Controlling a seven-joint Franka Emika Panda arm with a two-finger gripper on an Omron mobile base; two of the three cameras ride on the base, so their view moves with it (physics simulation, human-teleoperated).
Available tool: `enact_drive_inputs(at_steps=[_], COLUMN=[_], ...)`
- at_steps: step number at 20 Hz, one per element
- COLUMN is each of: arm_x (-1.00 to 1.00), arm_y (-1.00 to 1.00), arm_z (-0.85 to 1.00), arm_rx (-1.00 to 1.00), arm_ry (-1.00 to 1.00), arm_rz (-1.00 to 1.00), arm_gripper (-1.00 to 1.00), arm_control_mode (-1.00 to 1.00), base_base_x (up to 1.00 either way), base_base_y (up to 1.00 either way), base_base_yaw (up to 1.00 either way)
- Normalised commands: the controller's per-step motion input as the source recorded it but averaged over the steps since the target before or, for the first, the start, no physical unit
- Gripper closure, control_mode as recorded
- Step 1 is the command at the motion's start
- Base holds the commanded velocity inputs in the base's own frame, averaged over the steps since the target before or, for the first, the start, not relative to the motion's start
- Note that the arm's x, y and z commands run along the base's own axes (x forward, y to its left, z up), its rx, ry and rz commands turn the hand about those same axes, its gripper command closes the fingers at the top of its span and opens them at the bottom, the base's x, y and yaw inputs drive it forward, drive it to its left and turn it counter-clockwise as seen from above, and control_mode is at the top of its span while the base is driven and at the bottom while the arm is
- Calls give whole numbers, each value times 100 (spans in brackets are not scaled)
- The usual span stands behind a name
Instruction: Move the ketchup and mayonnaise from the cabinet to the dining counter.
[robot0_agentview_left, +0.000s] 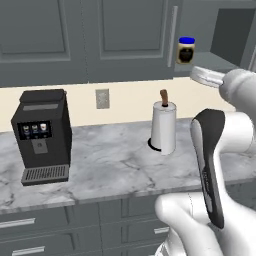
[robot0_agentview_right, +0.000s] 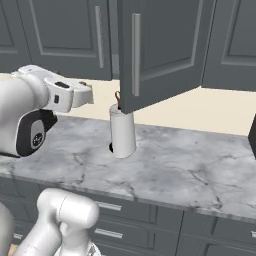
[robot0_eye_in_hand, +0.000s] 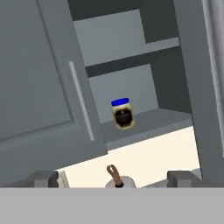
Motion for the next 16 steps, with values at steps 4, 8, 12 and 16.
enact_drive_inputs(at_steps=[4, 8, 12, 16], arm_x=[100, 100, 100, 86], arm_y=[-1, -20, -37, -59], arm_z=[0, 0, 0, 0], arm_rx=[0, 0, 0, 0], arm_ry=[13, 11, 6, 0], arm_rz=[0, -2, -4, -6], arm_gripper=[-100, -100, -100, -100], arm_control_mode=[-100, -100, -100, -100], base_base_x=[0, 0, 0, 0], base_base_y=[0, 0, 0, 0], base_base_yaw=[0, 0, 0, 0])
